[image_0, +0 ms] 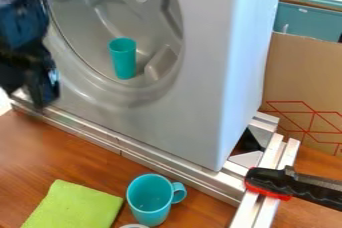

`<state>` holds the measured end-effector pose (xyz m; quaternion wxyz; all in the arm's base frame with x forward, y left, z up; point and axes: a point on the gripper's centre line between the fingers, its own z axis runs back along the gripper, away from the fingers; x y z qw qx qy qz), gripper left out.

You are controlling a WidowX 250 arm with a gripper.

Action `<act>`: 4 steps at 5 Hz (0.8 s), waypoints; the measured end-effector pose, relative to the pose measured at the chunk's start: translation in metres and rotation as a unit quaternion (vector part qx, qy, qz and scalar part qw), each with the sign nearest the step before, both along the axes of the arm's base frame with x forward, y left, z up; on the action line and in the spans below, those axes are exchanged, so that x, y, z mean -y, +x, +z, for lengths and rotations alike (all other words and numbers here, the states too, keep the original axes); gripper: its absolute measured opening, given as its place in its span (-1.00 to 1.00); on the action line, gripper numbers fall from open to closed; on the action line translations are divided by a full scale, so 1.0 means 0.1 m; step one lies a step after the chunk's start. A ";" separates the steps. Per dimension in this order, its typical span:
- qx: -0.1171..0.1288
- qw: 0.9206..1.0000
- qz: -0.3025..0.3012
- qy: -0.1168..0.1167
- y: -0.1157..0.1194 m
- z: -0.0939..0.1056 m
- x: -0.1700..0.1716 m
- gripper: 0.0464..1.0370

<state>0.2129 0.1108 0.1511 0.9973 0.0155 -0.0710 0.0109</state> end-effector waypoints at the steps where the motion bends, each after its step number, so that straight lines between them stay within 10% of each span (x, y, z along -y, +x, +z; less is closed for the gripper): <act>1: 0.057 0.998 -0.002 0.019 0.26 0.19 -0.13 0.93; 4: 0.147 0.988 0.042 0.008 0.92 0.14 -0.48 0.93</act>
